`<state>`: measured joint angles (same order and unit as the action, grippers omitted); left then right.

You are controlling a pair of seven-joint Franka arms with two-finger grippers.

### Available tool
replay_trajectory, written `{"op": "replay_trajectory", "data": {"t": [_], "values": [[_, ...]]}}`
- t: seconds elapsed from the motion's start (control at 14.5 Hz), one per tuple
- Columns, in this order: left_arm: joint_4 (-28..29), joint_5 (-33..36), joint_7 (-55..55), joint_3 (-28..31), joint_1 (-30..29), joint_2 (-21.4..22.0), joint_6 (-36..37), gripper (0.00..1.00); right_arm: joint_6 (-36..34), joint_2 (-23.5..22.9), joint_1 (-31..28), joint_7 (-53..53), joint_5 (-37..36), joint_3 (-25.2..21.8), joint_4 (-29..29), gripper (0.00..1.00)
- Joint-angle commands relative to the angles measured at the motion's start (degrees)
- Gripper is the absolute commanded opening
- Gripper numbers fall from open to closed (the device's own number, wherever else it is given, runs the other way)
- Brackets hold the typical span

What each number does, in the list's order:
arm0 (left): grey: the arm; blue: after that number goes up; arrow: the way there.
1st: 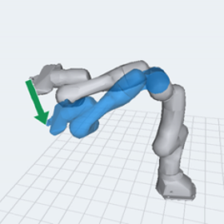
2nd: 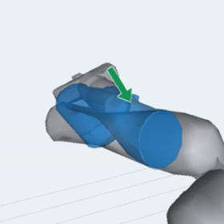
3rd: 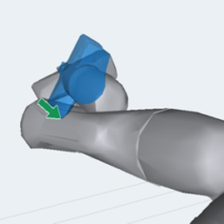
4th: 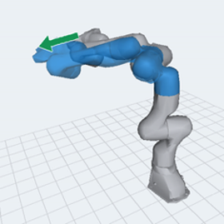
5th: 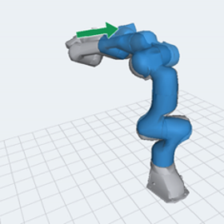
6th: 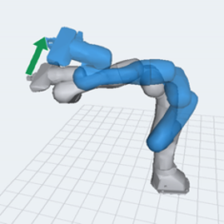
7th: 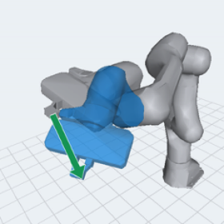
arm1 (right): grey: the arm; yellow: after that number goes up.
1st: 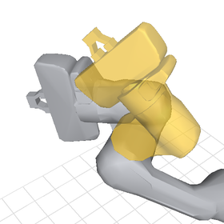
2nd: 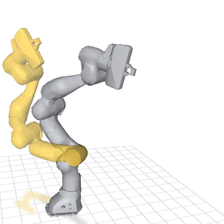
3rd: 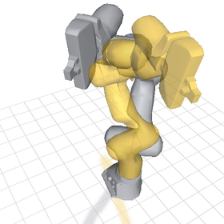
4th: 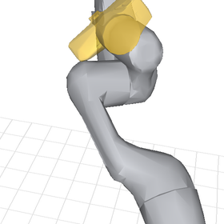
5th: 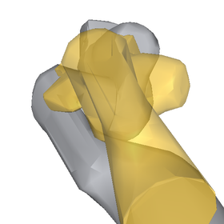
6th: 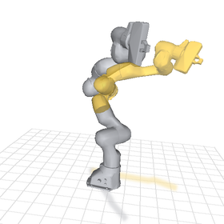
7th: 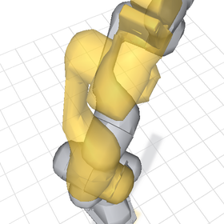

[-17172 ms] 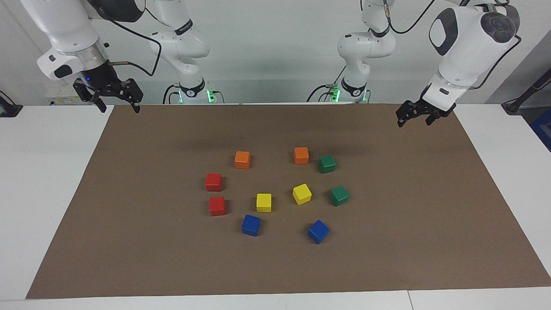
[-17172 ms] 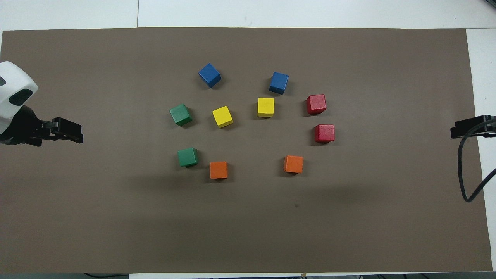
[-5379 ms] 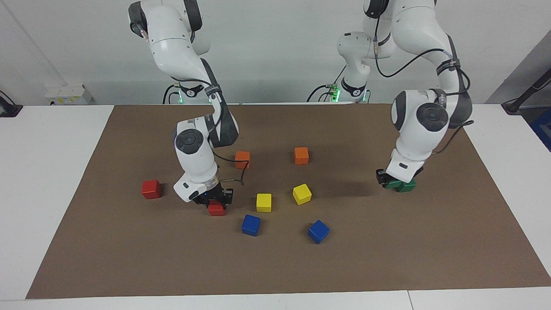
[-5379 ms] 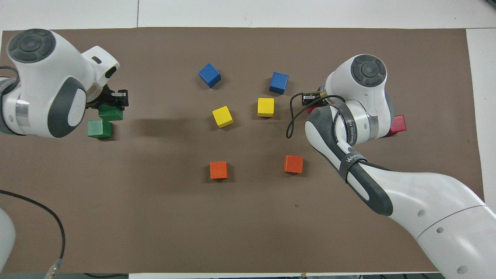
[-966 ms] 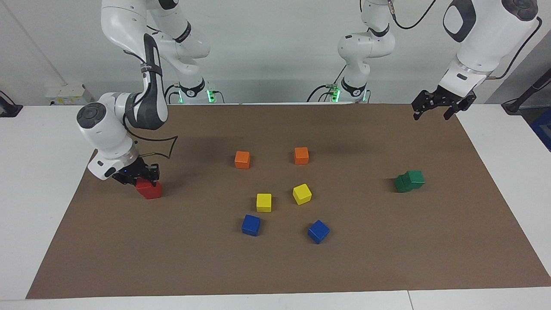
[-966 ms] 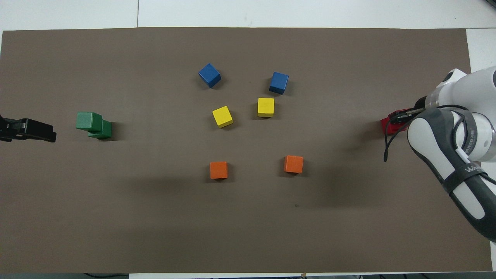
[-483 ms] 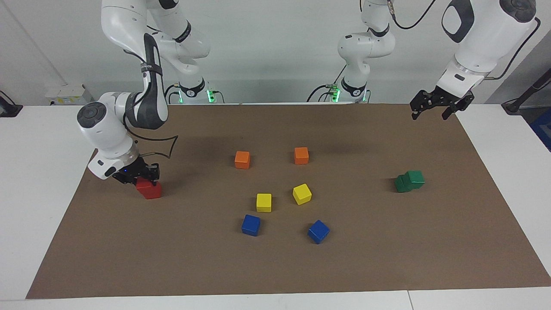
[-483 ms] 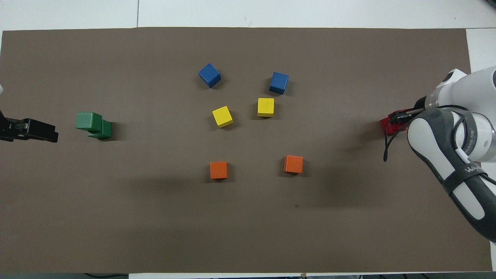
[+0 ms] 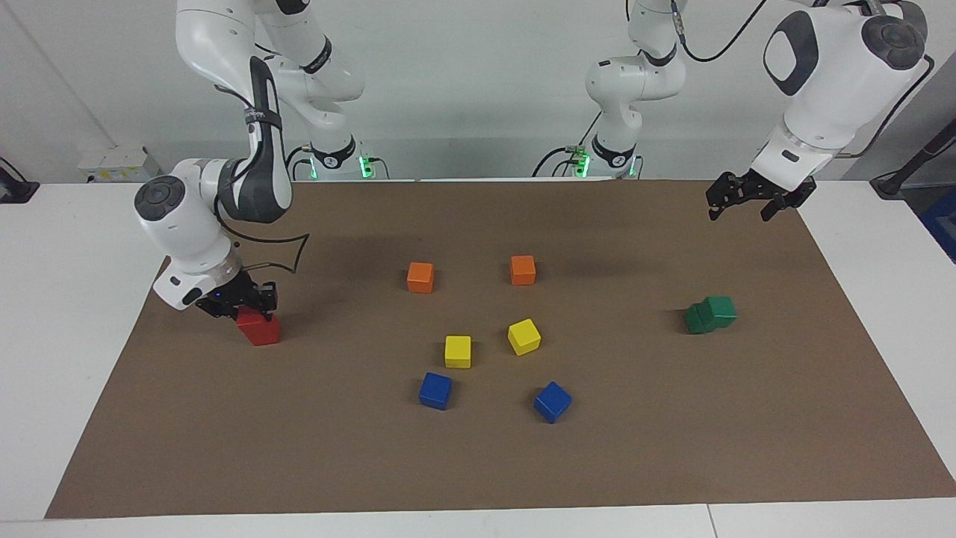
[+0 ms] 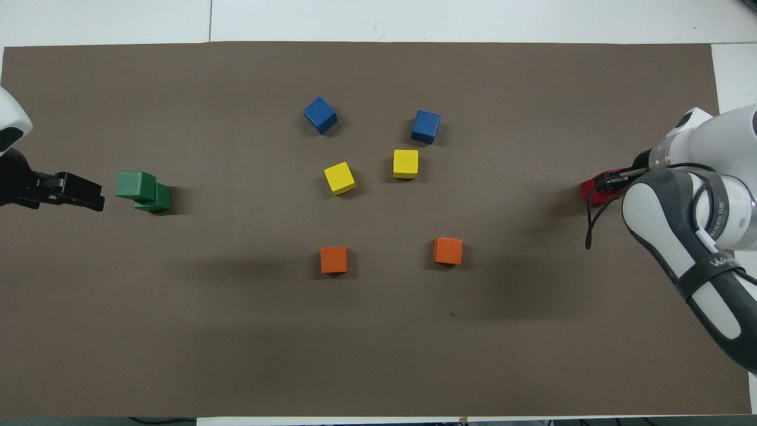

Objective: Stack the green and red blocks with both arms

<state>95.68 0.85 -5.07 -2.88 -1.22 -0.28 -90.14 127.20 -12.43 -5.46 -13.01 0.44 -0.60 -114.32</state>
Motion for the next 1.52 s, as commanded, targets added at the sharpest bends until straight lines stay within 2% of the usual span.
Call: {"op": "replay_trajectory", "data": {"t": [0.0, 0.07, 0.14, 0.21, 0.69, 0.9, 1.03, 1.45], "values": [[-1.46, -0.33, -0.38, 0.86, 0.87, -0.34, 1.9, 1.0, 0.86, 0.83, -0.52, 1.14, -0.26, 0.42, -2.31, 0.0], [-1.02, -0.33, -0.38, 0.86, 0.87, -0.25, 2.07, 1.0, 0.95, 0.83, -0.52, 1.05, -0.26, 0.42, -2.23, 0.12], [-0.76, -0.33, -0.38, 0.86, 0.87, -0.07, 2.08, 1.0, 1.12, 0.83, -0.43, 1.14, -0.26, 0.42, -2.22, 0.61], [-0.67, -0.33, -0.38, 0.86, 0.87, 0.01, 1.99, 1.0, 1.12, 0.83, -0.43, 1.23, -0.26, 0.42, -2.22, 0.98], [-0.67, -0.33, -0.38, 0.86, 0.25, 0.89, 1.37, 1.0, 0.42, 0.74, -0.34, 2.55, -0.26, 0.42, -1.87, 1.0], [-0.67, -0.33, -0.38, 0.86, 0.16, 1.07, 1.46, 1.0, -1.76, 1.01, -0.17, 2.63, 0.35, 0.51, 0.13, 1.0], [-0.67, -0.33, -0.38, 0.86, 0.16, 1.07, 1.46, 1.0, -7.72, 2.93, -0.16, 3.59, 0.62, 0.95, 3.56, 1.0], [-0.67, -0.33, -0.38, 0.86, 0.16, 1.07, 1.46, 1.0, -21.54, 14.35, 1.77, 4.75, 0.71, 1.65, 10.69, 1.0]]}}
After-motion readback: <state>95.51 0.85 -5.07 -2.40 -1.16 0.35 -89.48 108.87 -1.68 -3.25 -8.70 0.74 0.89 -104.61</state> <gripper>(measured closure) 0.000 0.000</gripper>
